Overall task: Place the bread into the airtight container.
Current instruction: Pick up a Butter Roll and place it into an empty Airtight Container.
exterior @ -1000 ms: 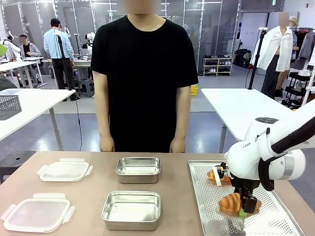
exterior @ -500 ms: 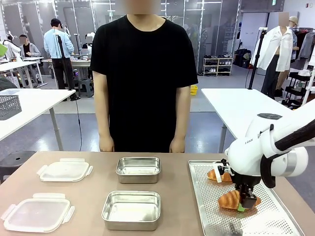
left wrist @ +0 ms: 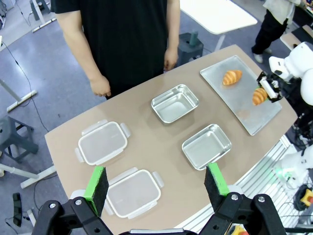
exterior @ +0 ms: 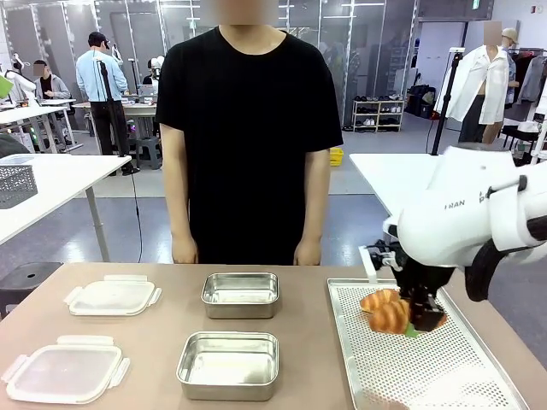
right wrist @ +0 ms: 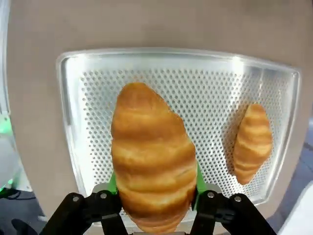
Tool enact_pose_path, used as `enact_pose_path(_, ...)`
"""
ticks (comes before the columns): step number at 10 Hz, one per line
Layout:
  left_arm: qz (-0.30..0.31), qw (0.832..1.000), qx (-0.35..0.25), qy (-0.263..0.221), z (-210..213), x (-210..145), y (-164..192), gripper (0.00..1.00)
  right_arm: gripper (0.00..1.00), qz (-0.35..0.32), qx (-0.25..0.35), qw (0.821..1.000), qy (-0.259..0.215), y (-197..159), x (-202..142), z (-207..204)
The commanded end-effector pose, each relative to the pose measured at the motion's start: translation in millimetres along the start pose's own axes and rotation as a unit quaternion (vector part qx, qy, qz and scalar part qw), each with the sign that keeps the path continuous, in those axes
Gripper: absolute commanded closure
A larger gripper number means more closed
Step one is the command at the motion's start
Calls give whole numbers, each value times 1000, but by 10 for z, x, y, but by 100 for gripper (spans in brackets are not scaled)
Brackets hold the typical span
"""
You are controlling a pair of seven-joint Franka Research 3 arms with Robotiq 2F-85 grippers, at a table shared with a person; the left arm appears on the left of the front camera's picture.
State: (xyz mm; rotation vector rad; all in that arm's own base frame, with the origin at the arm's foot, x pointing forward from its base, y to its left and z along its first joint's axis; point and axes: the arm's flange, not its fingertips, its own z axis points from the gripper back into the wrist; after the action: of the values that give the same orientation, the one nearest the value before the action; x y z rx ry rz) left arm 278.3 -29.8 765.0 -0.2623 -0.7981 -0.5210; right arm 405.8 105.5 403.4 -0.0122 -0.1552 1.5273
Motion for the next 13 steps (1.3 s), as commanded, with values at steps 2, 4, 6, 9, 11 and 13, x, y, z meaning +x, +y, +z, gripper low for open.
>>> enact_pose_path(2,-5,1000,-1,1,15,14,4,0,39,-14,4,1000,6,160,901,157)
enact_pose_path(4,-5,1000,-1,1,15,14,4,0,39,6,-3,1000,14,285,1584,106)
enact_pose_path(6,-5,1000,-1,1,15,14,4,0,39,6,-1,1000,7,366,2122,100)
enact_pose_path(9,-5,1000,-1,1,15,14,4,0,39,12,9,1000,16,486,2805,-123)
enact_pose_path(11,-5,1000,-1,1,15,14,4,0,39,-3,24,1000,9,482,3056,-320)
enact_pose_path(13,-5,1000,-1,1,15,14,4,0,39,-15,33,999,-1,461,3195,-506)
